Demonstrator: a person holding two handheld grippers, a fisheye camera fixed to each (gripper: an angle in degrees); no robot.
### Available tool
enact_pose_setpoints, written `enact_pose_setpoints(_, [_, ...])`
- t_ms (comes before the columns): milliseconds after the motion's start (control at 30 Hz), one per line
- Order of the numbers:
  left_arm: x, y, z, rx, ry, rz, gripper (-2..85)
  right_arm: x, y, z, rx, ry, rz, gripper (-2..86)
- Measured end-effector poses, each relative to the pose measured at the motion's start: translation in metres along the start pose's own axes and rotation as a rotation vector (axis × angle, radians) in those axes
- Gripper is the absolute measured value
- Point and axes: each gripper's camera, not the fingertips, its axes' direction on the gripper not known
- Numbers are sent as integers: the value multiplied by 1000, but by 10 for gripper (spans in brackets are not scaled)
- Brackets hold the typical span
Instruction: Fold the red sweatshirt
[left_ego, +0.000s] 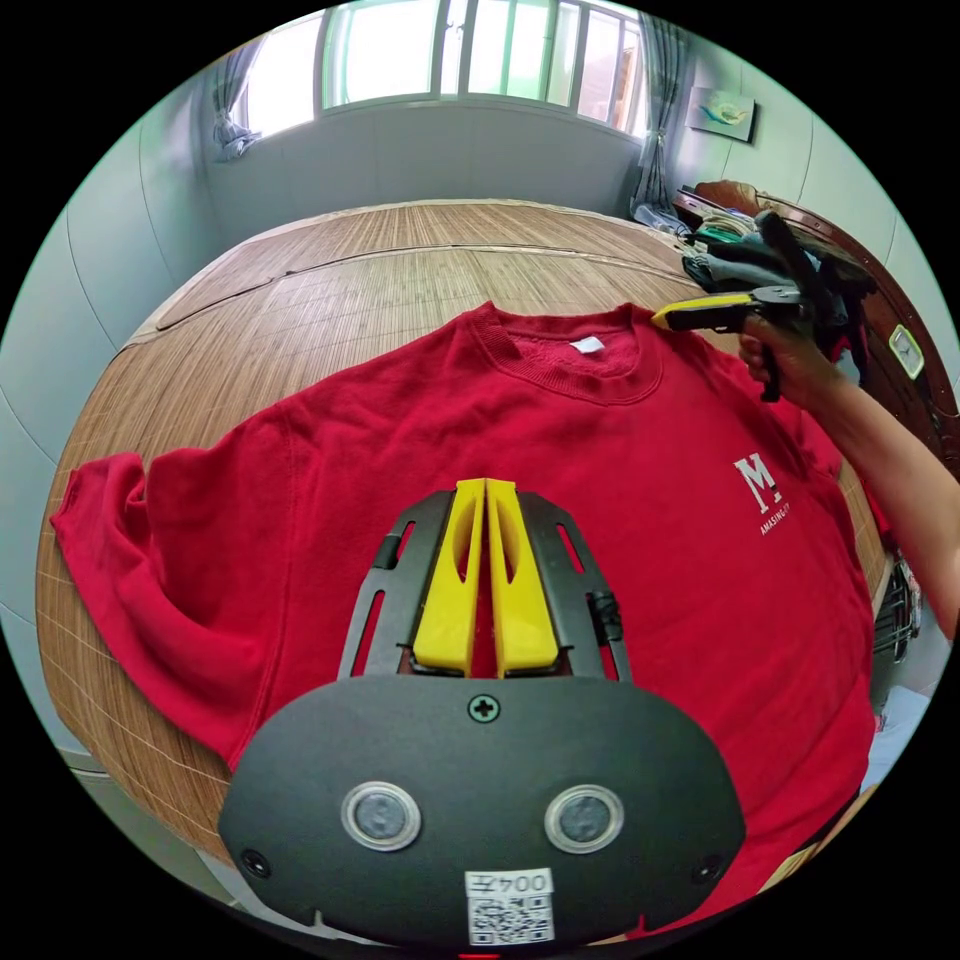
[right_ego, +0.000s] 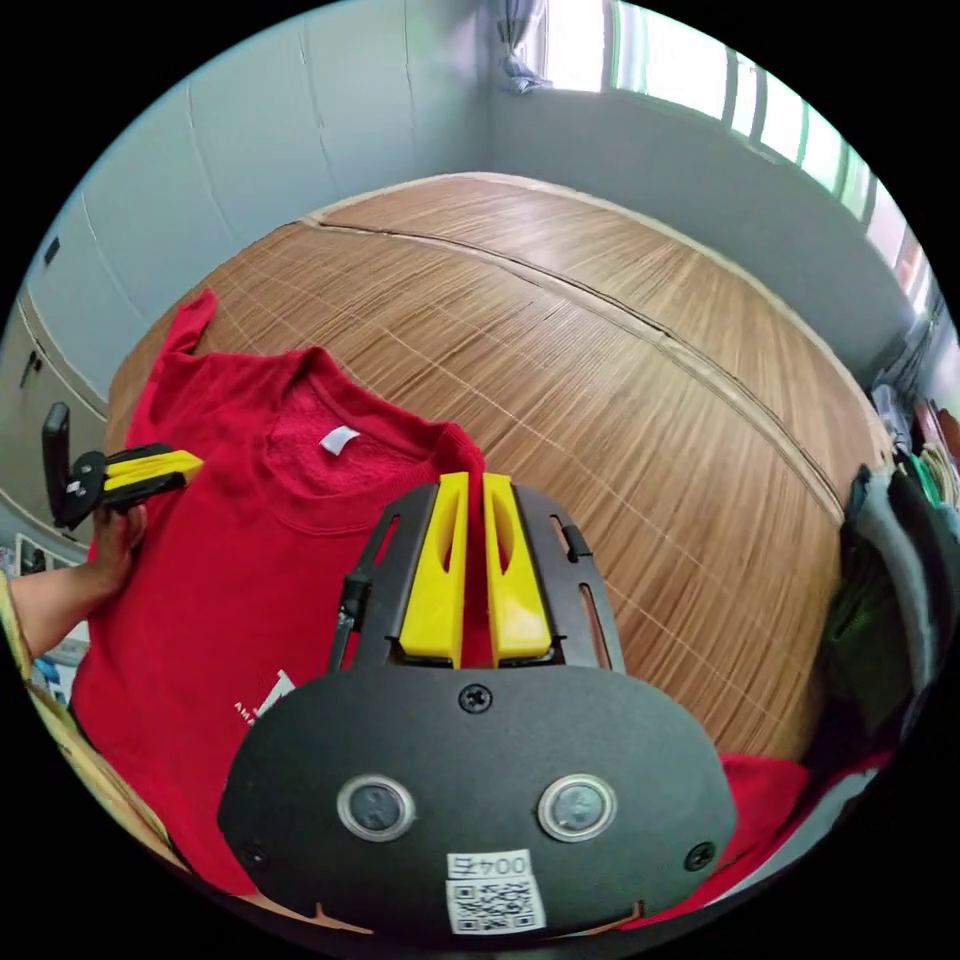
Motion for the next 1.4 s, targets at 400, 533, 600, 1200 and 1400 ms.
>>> enact_pose_setpoints(400, [-1, -11, 3, 0, -2, 0, 1, -15, 47, -42, 131, -42, 233, 123])
enact_pose_setpoints(533, [-1, -16, 5, 0, -2, 0, 1, -61, 96, -57, 118, 9, 265, 175])
enact_pose_setpoints(600, [-2, -19, 6, 0, -3, 0, 2, -74, 113, -48, 83, 49, 270, 186])
enact_pose_setpoints(1200, [-13, -54, 18, -13, 26, -13, 2, -102, 160, -20, 46, 54, 272, 191])
enact_pose_setpoints(1400, [-25, -75, 24, -62, 94, -44, 2, -109, 171, -18, 58, 55, 270, 190])
